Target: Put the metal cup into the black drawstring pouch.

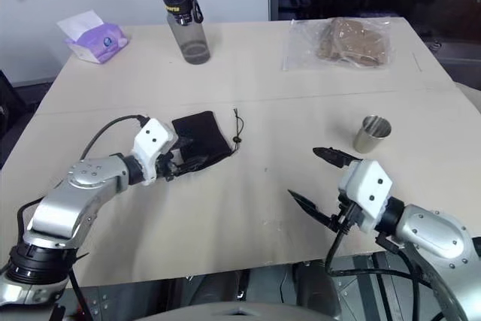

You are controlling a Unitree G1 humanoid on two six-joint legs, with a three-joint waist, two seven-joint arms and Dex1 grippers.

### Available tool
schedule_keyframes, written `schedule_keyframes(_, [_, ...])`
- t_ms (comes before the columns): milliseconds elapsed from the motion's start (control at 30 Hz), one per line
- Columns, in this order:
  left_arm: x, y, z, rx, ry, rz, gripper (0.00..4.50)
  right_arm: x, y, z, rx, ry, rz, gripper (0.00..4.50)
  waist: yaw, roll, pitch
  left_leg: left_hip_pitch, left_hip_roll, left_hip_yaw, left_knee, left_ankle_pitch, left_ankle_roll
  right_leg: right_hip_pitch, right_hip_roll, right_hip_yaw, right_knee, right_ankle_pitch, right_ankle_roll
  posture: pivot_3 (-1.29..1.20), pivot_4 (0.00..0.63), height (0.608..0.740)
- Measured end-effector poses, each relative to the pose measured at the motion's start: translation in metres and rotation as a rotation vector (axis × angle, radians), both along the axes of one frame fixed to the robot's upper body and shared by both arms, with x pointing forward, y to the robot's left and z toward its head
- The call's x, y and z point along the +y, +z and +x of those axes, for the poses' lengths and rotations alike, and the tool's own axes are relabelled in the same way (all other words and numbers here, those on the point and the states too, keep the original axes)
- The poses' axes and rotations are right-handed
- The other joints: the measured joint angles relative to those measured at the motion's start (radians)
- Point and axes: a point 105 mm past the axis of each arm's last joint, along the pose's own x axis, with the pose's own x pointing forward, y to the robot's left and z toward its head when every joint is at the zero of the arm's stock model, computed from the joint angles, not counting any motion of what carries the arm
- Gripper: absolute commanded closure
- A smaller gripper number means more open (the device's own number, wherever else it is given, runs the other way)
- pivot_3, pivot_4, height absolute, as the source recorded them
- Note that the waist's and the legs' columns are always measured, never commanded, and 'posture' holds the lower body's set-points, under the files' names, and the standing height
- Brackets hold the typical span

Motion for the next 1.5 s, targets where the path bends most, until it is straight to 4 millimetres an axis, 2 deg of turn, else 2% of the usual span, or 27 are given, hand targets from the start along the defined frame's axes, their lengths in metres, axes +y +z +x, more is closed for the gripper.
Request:
schedule_keyframes(233, [-0.011,0.004,0.004,-0.098,-0.097,0.136,1.35,-0.001,-0.002,-0.003,-0.014,-0.03,-0.008,0.0,0.0,0.0,0.0,0.0,0.0,0.001,0.0,0.0,0.0,0.0,0.0,0.001,0.0,0.0,0.0,0.0,0.15,0.74])
schedule_keyframes(400, [-0.015,-0.008,0.009,-0.132,-0.116,0.215,1.35,0.0,0.0,-0.004,-0.032,-0.046,-0.005,0.0,-0.001,0.0,0.0,0.0,0.0,0.0,0.0,0.0,0.0,0.0,0.0,0.0,0.0,0.0,0.0,0.0,0.15,0.74])
schedule_keyframes(500, [-0.014,-0.01,0.015,-0.169,-0.111,0.267,2.05,0.0,0.0,-0.004,-0.034,-0.049,-0.008,0.0,0.0,0.0,0.0,0.0,-0.001,0.001,0.0,0.0,0.0,0.0,0.0,0.001,0.0,0.0,0.0,0.0,0.15,0.74])
schedule_keyframes(533, [-0.012,-0.011,0.019,-0.188,-0.105,0.298,2.41,0.0,0.0,-0.004,-0.035,-0.05,-0.009,0.0,0.0,0.0,0.0,0.0,-0.001,0.0,0.0,0.0,0.0,0.0,0.0,0.001,0.0,0.0,0.0,0.0,0.15,0.74])
schedule_keyframes(667, [-0.016,-0.017,0.021,-0.18,-0.1,0.27,4.34,-0.005,0.0,-0.001,-0.035,-0.096,-0.016,0.0,0.0,0.0,0.0,0.0,-0.001,0.0,0.0,0.0,0.0,0.0,0.0,0.001,0.0,0.0,0.0,0.0,0.15,0.74])
schedule_keyframes(800, [-0.021,-0.012,0.024,-0.124,-0.074,0.151,4.43,-0.014,0.002,0.01,-0.036,-0.178,-0.042,0.0,0.0,0.0,0.0,0.0,-0.001,0.0,0.001,0.0,0.0,0.0,0.0,0.0,0.001,0.0,0.0,0.0,0.15,0.74])
schedule_keyframes(867, [-0.021,0.001,0.027,-0.069,-0.053,0.06,4.43,-0.027,0.006,0.027,-0.023,-0.261,-0.076,0.0,-0.003,0.0,0.0,0.0,-0.001,0.0,0.002,0.0,0.0,0.0,0.0,0.0,0.002,0.0,0.0,0.0,0.15,0.74])
schedule_keyframes(900, [-0.022,0.01,0.028,-0.048,-0.05,0.018,4.43,-0.041,0.005,0.039,-0.015,-0.328,-0.163,0.0,-0.002,0.0,0.0,0.0,-0.001,0.0,0.003,0.0,0.0,0.001,0.0,0.0,0.002,0.0,0.0,0.0,0.15,0.74])
schedule_keyframes(933, [-0.022,0.012,0.029,-0.046,-0.049,0.013,4.43,-0.044,0.004,0.041,-0.012,-0.342,-0.179,0.0,-0.002,0.0,0.0,0.0,-0.002,0.0,0.003,0.0,0.0,0.0,0.0,0.0,0.002,0.0,0.0,0.0,0.15,0.74])
schedule_keyframes(1033, [-0.027,0.028,0.033,0.031,-0.036,-0.09,4.43,-0.083,0.005,0.07,0.048,-0.506,-0.309,0.0,-0.001,0.0,0.0,-0.001,-0.002,-0.001,0.004,0.0,0.0,0.001,0.0,0.0,0.002,0.0,0.0,0.0,0.15,0.74])
schedule_keyframes(1167, [-0.034,0.034,0.036,0.061,-0.028,-0.142,4.43,-0.11,-0.002,0.092,0.141,-0.57,-0.427,0.0,-0.003,0.0,0.0,-0.001,-0.002,-0.001,0.003,0.0,0.001,0.0,-0.001,0.0,0.002,0.0,0.0,0.0,0.15,0.74])
schedule_keyframes(1200, [-0.034,0.033,0.036,0.065,-0.021,-0.145,4.5,-0.114,-0.006,0.098,0.171,-0.568,-0.459,0.56,-0.005,0.0,0.0,-0.001,-0.002,0.0,0.003,-0.001,0.001,0.0,-0.001,0.0,0.001,0.0,0.0,0.0,0.15,0.74])
schedule_keyframes(1300, [-0.036,0.032,0.037,0.07,-0.009,-0.152,4.5,-0.12,-0.016,0.107,0.229,-0.55,-0.5,1.83,-0.006,0.001,0.0,-0.002,-0.002,0.001,0.003,-0.001,0.001,-0.001,-0.001,0.0,0.001,0.0,0.0,0.0,0.15,0.74])
schedule_keyframes(1400, [-0.038,0.033,0.037,0.066,0.003,-0.161,4.5,-0.111,-0.019,0.111,0.259,-0.481,-0.511,3.35,-0.004,0.001,0.0,-0.006,-0.002,0.0,0.003,-0.001,0.002,-0.004,-0.001,-0.001,0.001,0.0,0.0,0.0,0.15,0.74])
schedule_keyframes(1433, [-0.04,0.034,0.037,0.06,0.0,-0.164,4.5,-0.108,-0.019,0.111,0.261,-0.464,-0.513,3.64,-0.004,0.001,0.0,-0.007,-0.002,0.0,0.003,-0.001,0.001,-0.005,-0.001,-0.001,0.001,0.0,0.0,0.0,0.15,0.74])
schedule_keyframes(1467, [-0.041,0.035,0.036,0.057,0.002,-0.163,4.5,-0.106,-0.02,0.111,0.265,-0.453,-0.517,4.23,-0.002,0.001,0.0,-0.008,-0.002,0.0,0.004,-0.001,0.001,-0.005,-0.002,-0.001,0.001,0.0,0.0,0.0,0.15,0.74])
schedule_keyframes(1500, [-0.041,0.035,0.036,0.052,0.011,-0.16,4.5,-0.106,-0.02,0.11,0.267,-0.443,-0.524,4.49,0.0,0.001,0.0,-0.008,-0.002,0.0,0.004,-0.001,0.001,-0.005,-0.002,-0.001,0.001,0.0,0.0,0.0,0.15,0.74])
